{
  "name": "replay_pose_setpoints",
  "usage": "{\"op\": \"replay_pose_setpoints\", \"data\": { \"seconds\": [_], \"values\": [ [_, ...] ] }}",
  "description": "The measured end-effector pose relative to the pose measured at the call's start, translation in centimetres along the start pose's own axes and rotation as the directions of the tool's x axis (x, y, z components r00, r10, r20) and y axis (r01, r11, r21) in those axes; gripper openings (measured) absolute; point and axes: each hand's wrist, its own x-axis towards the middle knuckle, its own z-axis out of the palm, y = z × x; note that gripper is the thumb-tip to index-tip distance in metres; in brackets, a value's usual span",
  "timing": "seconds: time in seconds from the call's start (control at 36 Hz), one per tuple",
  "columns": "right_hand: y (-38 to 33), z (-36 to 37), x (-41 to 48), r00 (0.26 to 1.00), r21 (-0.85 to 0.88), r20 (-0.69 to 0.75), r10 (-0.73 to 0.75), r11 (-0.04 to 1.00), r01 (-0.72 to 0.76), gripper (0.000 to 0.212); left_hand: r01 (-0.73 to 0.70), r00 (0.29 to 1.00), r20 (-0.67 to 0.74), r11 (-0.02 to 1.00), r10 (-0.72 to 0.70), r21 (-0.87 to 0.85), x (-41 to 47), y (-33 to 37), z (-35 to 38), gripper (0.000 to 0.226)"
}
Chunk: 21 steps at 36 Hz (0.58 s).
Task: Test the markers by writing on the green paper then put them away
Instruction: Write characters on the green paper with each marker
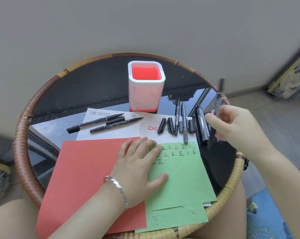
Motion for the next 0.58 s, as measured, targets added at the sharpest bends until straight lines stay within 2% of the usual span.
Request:
{"op": "replay_pose_setpoints", "data": {
  "seconds": [0.08,0.17,0.28,0.42,0.58],
  "values": [
    [-0.5,1.2,-1.8,0.999,0.173,0.048,-0.019,0.985,0.01,0.032,0.0,1.0,0.002,1.0,0.0,-0.005,0.0,0.0,0.0,0.059],
    [-0.7,2.8,-3.2,0.997,0.264,0.065,-0.038,0.964,0.019,0.022,0.001,1.0,-0.005,1.0,-0.001,-0.011,0.0,0.0,-0.1,0.059],
    [-0.4,4.9,-4.4,0.996,0.289,0.09,-0.026,0.957,-0.001,0.019,0.007,1.0,-0.009,1.0,-0.007,-0.015,0.1,0.1,0.0,0.06],
    [0.1,6.8,-4.7,0.998,0.399,-0.021,0.061,0.916,-0.047,0.015,0.009,1.0,-0.01,1.0,-0.009,-0.01,0.1,0.1,0.0,0.061],
    [0.6,8.1,-4.6,0.973,0.424,-0.186,0.134,0.905,-0.044,0.033,0.011,0.999,-0.03,1.0,-0.012,-0.02,0.1,0.2,0.0,0.061]
  ]
}}
